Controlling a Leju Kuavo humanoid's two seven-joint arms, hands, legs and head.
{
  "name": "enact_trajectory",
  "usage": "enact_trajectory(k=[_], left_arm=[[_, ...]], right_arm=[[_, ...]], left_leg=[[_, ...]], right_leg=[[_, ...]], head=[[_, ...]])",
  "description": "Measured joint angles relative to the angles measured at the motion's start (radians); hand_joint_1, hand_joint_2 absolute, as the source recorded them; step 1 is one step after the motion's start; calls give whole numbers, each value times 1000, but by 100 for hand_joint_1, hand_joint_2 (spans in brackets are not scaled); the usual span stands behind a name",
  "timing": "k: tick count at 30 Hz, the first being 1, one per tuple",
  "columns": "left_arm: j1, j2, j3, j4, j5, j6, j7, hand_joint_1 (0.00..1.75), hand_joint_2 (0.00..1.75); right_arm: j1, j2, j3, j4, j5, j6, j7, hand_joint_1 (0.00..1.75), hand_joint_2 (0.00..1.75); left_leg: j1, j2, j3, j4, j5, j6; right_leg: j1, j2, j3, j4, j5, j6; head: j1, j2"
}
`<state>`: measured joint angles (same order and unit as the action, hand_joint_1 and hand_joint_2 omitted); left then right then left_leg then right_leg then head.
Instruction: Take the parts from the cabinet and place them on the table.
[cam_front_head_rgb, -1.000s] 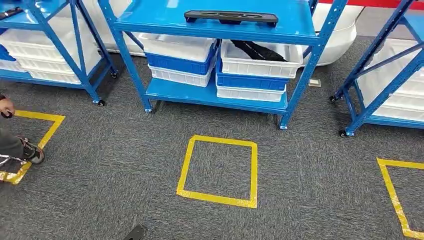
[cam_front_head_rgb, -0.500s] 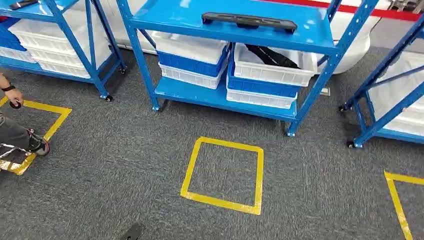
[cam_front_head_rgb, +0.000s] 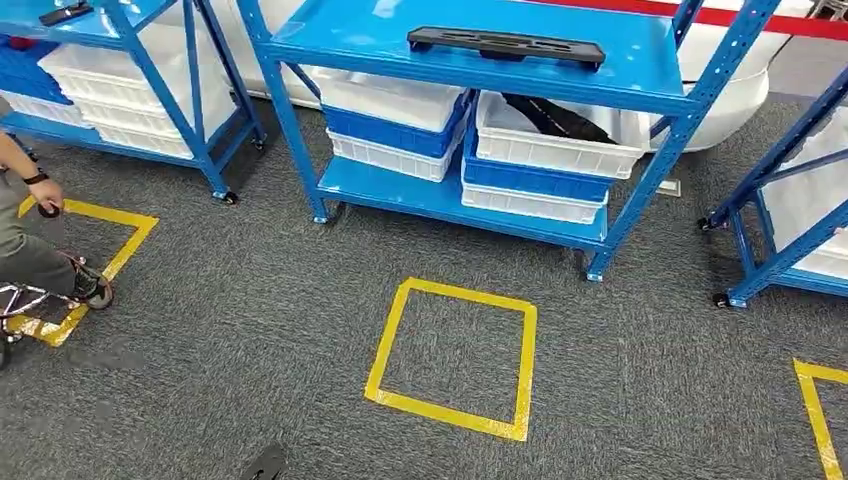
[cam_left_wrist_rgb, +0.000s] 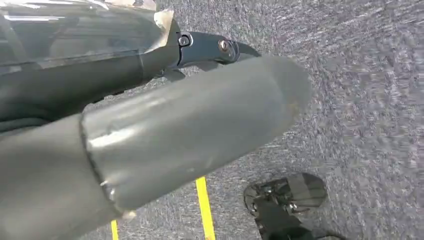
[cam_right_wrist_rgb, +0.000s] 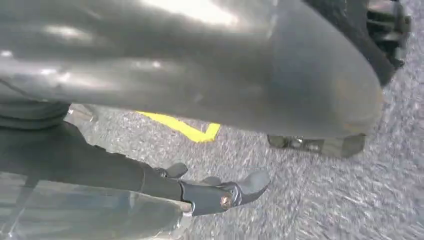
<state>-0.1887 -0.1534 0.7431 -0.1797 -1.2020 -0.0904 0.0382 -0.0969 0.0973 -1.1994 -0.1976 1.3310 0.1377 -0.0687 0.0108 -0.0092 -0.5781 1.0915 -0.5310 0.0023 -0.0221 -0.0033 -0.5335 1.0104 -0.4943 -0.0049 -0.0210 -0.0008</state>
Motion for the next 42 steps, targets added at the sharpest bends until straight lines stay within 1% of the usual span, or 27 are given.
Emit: enact_trajectory(k=[2, 3, 4, 6, 8, 10, 13, 15, 16, 18, 20, 22, 23, 24, 25, 26, 28, 29, 31, 33, 35, 36, 37, 39, 40, 41, 42], left_arm=[[2, -1, 0, 0, 0, 0, 0, 0, 0], [3, -1, 0, 0, 0, 0, 0, 0, 0], [4, -1, 1, 0, 0, -2, 0, 0, 0], [4, 0, 2, 0, -1, -2, 1, 0, 0], [4, 1, 3, 0, -2, -2, 1, 0, 0], [2, 3, 3, 0, -3, -1, 1, 0, 0], [4, 2, 4, 0, -4, 0, 2, 0, 0], [4, 2, 5, 0, -4, 1, 3, 0, 0], [1, 2, 6, 0, -4, 1, 2, 0, 0], [-1, 1, 6, 0, -6, 2, 2, 0, 0], [1, -2, 7, 0, -11, 2, 2, 0, 0], [1, -2, 9, 0, -13, 3, 0, 0, 0], [1, -2, 10, 0, -14, 3, 0, 0, 0], [2, 0, 11, 0, -14, 3, 0, 0, 0], [0, 0, 13, 0, -14, 3, 0, 0, 0], [-1, -1, 15, 0, -14, 4, 0, 0, 0], [-4, -1, 15, 0, -16, 4, -1, 0, 0], [-7, -1, 16, 0, -16, 4, -1, 0, 0], [-9, -1, 16, 0, -16, 4, -2, 0, 0], [-9, -3, 16, 0, -16, 3, -2, 0, 0], [-8, -3, 16, 0, -16, 4, -2, 0, 0], [-8, -2, 17, 0, -16, 4, -2, 0, 0], [-8, -2, 18, 0, -16, 5, -1, 0, 0], [-7, 4, 19, 0, -14, 6, -1, 0, 0], [-5, 6, 21, 0, -13, 6, 0, 0, 0], [-5, 5, 24, 0, -13, 6, 0, 0, 0], [-4, 4, 25, 0, -13, 6, 2, 0, 0]], right_arm=[[0, 0, 0, 0, 0, 0, -1, 0, 0], [0, 1, 0, 0, 0, 0, -1, 0, 0], [2, 1, 0, 0, 0, 0, -1, 0, 0], [6, 1, 0, 0, 0, 0, -1, 0, 0], [7, 5, 1, 0, -1, 0, -1, 0, 0], [-1, 7, 1, 0, -2, 0, 0, 0, 0], [0, 9, 1, 0, -2, 0, 1, 0, 0], [-1, 8, 2, 0, -2, 0, -4, 0, 0], [-2, 8, 2, 0, -2, -2, -5, 0, 0], [0, 9, 2, 0, -3, -2, -9, 0, 0], [6, 7, 2, 0, -4, -2, -9, 0, 0], [9, 6, 2, 0, -7, -3, -9, 0, 0], [9, 6, 2, 0, -9, -3, -9, 0, 0], [13, 8, 2, 1, -10, -3, -10, 0, 0], [11, 9, 2, 1, -10, -3, -10, 0, 0], [10, 8, 2, 1, -10, -3, -10, 0, 0], [12, 8, 2, 1, -10, -4, -10, 0, 0], [11, 7, 2, 1, -10, -4, -10, 0, 0], [7, 6, 2, 1, -10, -5, -10, 0, 0], [4, 7, 2, 1, -10, -6, -10, 0, 0], [7, 7, 2, 1, -9, -7, -12, 0, 0], [9, 7, 3, 1, -6, -9, -14, 0, 0], [10, 7, 6, 1, -3, -10, -16, 0, 0], [13, 11, 10, 2, 0, -10, -16, 0, 0], [6, 14, 12, 2, 2, -10, -16, 0, 0], [1, 13, 16, 2, 3, -10, -15, 0, 0], [2, 14, 19, 2, 4, -10, -13, 0, 0]], left_leg=[[1, 5, -100, 169, -63, -9], [1, 6, -149, 234, -74, -11], [1, 6, -176, 252, -60, -9], [0, 6, -162, 156, 41, 1], [-9, 10, -101, -29, 156, 27], [-21, 15, -85, -47, 120, 37], [-25, 8, -61, -73, 108, 57], [-15, 4, -18, -98, 103, 66], [-14, 4, -9, -102, 96, 71], [-12, 0, 11, -103, 75, 69], [-9, -9, 43, -103, 50, 63], [-2, -14, 80, -103, 24, 53], [0, -14, 99, -102, 8, 45], [-1, -13, 97, -102, -7, 36], [-4, -13, 122, -88, -28, 30], [-8, -11, 114, -96, -37, 20], [-3, -10, 140, -88, -34, 11], [2, -9, 129, -61, -31, 8], [5, 1, 53, 67, -30, 1], [7, 2, -49, 194, -100, -8], [7, 3, -112, 222, -140, -8], [7, 3, -122, 194, -126, -5], [5, 5, -117, 135, -82, 3], [-10, 13, -99, -16, 94, 38], [-21, 2, -105, -20, 113, 48], [-24, -1, -93, -37, 105, 47], [-24, 4, -85, -49, 108, 50]], right_leg=[[3, -1, 14, 0, -14, -10], [4, -1, 23, 0, -23, -11], [6, 0, 33, 0, -32, -10], [7, 2, 64, 0, -54, -8], [7, 3, 83, -6, -80, -4], [18, 3, 85, -12, -91, 10], [18, -1, 128, -25, -78, 30], [18, 1, 80, 66, -79, 32], [15, 2, 24, 151, -82, 31], [12, 3, -78, 267, -138, 27], [7, 3, -126, 268, -172, 35], [-3, 2, -120, 162, -118, 64], [-10, 2, -109, 85, -51, 89], [-16, -3, -106, 33, 49, 114], [-10, -13, -112, 19, 55, 95], [-2, -9, -92, 28, 49, 62], [-6, -5, -83, 25, 40, 31], [-9, 0, -65, 21, 34, 19], [-6, -1, -43, 19, 19, -5], [-1, 2, -24, 19, -2, -10], [2, 5, 1, 19, -23, -10], [3, 6, 16, 19, -35, -9], [5, 7, 35, 19, -48, -8], [5, 8, 51, 13, -70, -5], [14, 14, 74, 14, -79, 5], [13, 14, 71, 3, -87, 12], [17, 15, 96, -6, -81, 18]], head=[[0, 0], [1, 0], [1, 0], [1, 0], [1, 0], [7, 0], [3, 0], [4, 0], [5, 0], [8, 0], [7, 0], [8, 0], [8, 0], [14, 0], [14, 0], [14, 0], [6, 0], [1, 0], [-1, 0], [-1, 0], [-1, 0], [-1, 0], [-2, 0], [0, 0], [1, 0], [-4, 0], [-7, 0]])
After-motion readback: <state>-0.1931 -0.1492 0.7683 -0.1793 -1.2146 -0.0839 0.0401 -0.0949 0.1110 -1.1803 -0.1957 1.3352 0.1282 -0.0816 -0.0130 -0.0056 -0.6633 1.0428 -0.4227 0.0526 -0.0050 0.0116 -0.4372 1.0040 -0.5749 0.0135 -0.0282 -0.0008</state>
